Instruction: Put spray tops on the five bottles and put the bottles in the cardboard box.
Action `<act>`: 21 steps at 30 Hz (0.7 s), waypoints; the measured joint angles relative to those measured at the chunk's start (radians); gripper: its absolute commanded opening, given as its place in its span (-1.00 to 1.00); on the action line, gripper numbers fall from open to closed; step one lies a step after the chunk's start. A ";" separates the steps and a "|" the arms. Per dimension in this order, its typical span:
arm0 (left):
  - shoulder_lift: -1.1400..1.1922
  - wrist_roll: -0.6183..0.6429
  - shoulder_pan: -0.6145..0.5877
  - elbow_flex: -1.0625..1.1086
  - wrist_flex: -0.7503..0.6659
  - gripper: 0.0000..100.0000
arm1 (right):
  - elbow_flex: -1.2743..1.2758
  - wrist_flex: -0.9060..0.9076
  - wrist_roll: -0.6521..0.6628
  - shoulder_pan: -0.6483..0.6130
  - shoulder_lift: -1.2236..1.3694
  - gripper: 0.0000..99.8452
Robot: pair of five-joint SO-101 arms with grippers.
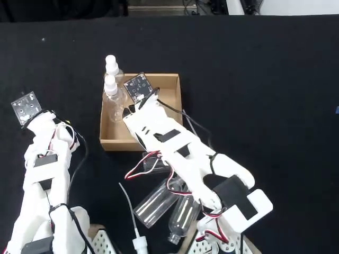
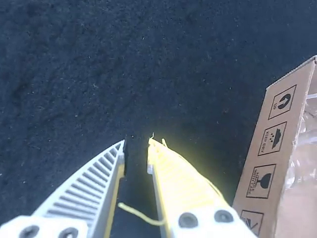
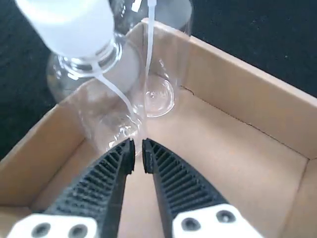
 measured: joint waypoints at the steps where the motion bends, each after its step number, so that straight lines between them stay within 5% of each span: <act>1: 0.000 0.000 0.000 0.000 0.000 -0.88 | 0.000 0.000 0.000 0.000 0.000 -0.98; 10: 0.000 0.000 0.000 0.000 0.000 -0.88 | 0.000 0.149 0.000 0.000 -0.155 -0.97; 15: 0.000 0.000 0.000 0.000 0.000 -0.88 | -0.011 0.489 0.008 0.083 -0.439 -0.88; 21: 0.000 0.000 0.000 0.000 0.000 -0.87 | -0.084 1.013 0.210 0.203 -0.727 -0.54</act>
